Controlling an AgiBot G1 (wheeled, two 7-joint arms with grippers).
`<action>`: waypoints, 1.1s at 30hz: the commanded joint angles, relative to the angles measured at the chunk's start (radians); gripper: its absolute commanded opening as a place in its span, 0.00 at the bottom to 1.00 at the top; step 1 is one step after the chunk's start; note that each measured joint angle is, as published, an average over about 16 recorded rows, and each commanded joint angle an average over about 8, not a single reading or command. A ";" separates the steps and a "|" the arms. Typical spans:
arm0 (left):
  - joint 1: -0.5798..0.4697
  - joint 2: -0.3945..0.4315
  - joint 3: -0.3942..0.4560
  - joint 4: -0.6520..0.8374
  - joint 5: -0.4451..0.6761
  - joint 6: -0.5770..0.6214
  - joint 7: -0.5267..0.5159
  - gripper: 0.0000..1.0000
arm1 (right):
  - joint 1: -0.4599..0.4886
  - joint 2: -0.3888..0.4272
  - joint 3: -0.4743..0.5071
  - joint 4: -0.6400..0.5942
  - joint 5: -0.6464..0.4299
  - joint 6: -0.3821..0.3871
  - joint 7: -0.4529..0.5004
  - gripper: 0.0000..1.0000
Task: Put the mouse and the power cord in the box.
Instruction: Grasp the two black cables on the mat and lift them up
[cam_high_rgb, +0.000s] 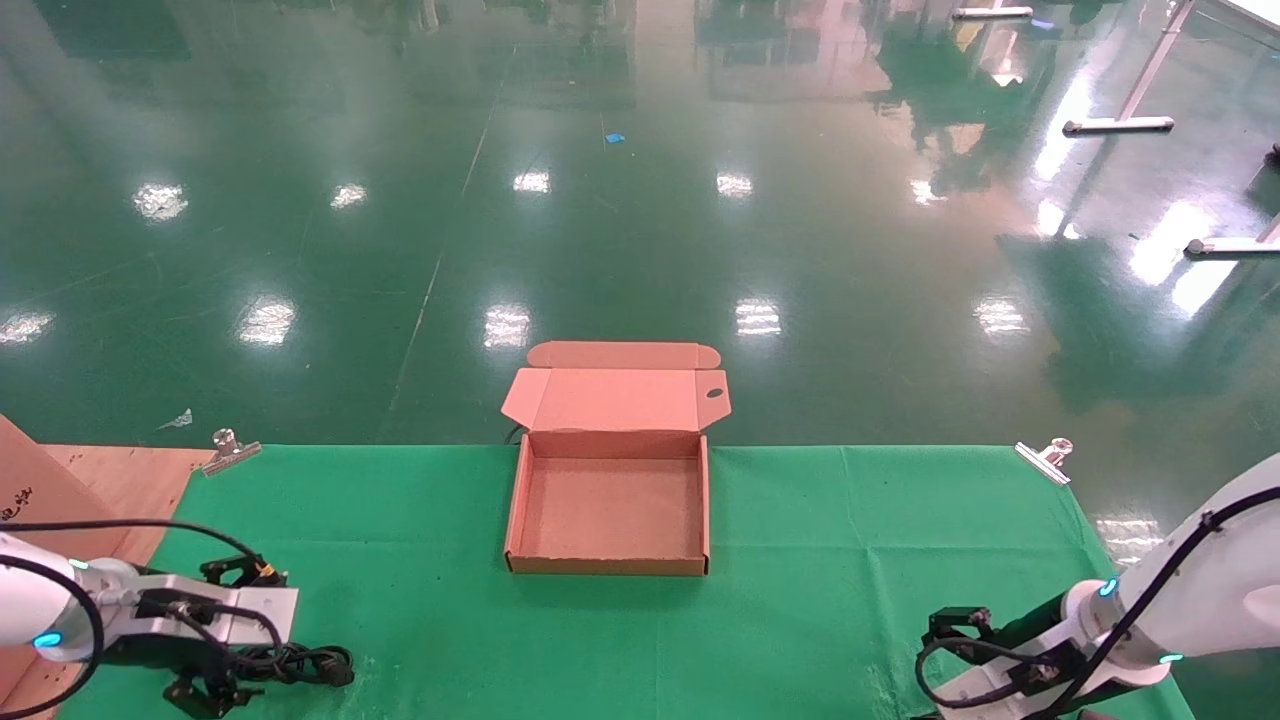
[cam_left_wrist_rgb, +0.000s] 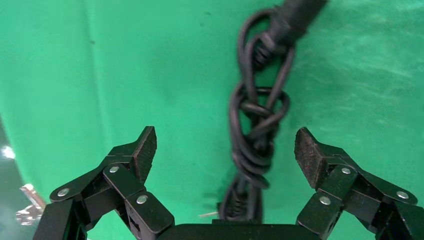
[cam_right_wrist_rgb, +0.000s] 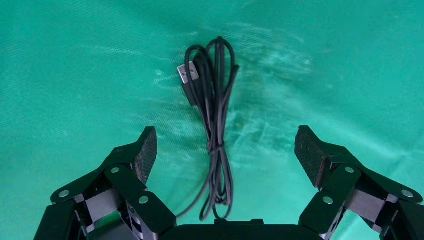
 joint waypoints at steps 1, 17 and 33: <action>0.002 0.002 0.002 0.012 0.003 0.002 0.012 1.00 | -0.002 -0.016 -0.001 -0.036 -0.001 0.019 -0.021 1.00; 0.010 0.011 -0.020 0.049 -0.029 -0.035 0.042 0.00 | 0.014 -0.051 0.014 -0.160 0.018 0.099 -0.100 0.00; 0.000 0.010 -0.015 0.060 -0.021 -0.016 0.064 0.00 | 0.033 -0.048 0.024 -0.198 0.032 0.080 -0.128 0.00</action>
